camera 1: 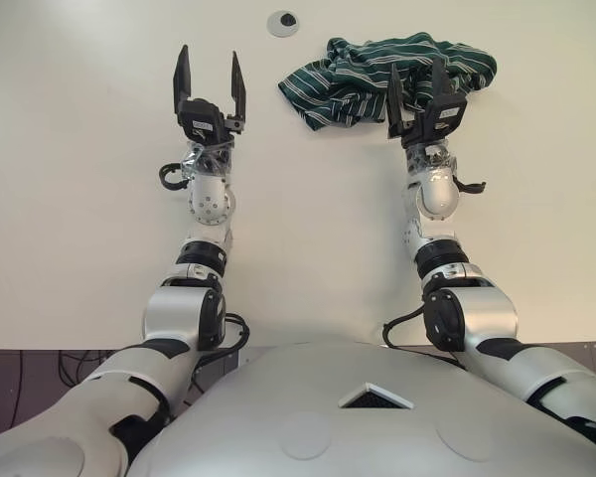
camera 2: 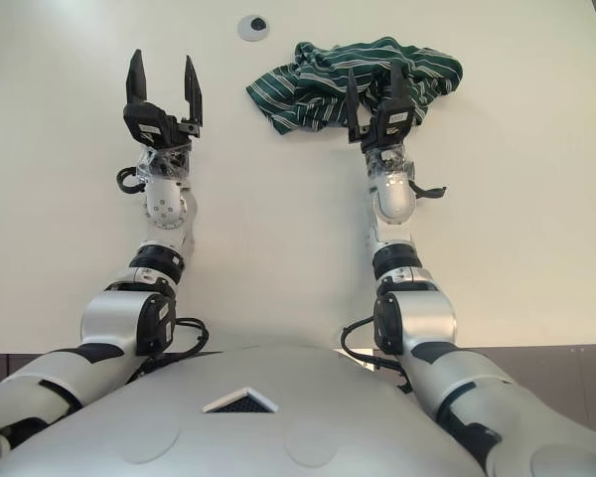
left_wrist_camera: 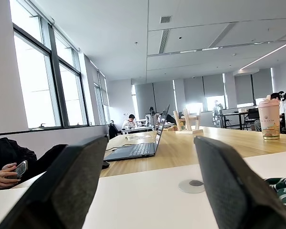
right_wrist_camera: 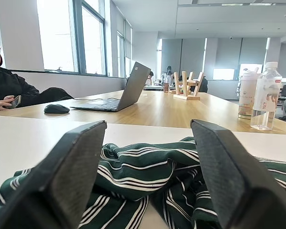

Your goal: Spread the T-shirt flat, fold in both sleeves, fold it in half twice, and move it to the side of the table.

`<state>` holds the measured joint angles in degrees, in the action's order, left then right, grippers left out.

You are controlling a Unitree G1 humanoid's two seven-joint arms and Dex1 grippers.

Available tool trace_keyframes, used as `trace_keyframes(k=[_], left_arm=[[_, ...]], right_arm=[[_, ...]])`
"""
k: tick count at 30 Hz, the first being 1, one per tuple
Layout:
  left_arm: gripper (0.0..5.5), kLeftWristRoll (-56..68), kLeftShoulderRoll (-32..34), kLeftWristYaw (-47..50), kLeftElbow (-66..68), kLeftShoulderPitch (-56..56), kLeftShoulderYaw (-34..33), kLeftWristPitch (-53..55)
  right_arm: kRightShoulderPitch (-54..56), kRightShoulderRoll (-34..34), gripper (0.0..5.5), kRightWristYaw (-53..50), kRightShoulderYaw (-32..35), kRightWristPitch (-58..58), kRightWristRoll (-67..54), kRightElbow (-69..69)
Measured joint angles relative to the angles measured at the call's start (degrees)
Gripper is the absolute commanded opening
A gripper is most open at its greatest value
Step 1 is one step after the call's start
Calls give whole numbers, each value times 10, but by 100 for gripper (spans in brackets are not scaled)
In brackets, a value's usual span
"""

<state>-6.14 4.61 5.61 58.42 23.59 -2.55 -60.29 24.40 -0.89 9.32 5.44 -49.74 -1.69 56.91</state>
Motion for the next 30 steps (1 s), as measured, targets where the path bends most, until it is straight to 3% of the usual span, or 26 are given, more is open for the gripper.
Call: trace_keyframes(k=[18,22,27,30], left_arm=[[330,-7,0,7,2,1,1,1],[330,-10,0,13,2,0,1,3],[330,-11,-1,17,1,0,1,3],[332,-11,0,18,1,0,1,3]], right_arm=[[2,-8,327,-1,5,9,0,1],[11,-62,327,-45,13,51,21,20],[19,-66,327,-99,4,122,47,53],[20,-66,278,-107,3,139,48,59]])
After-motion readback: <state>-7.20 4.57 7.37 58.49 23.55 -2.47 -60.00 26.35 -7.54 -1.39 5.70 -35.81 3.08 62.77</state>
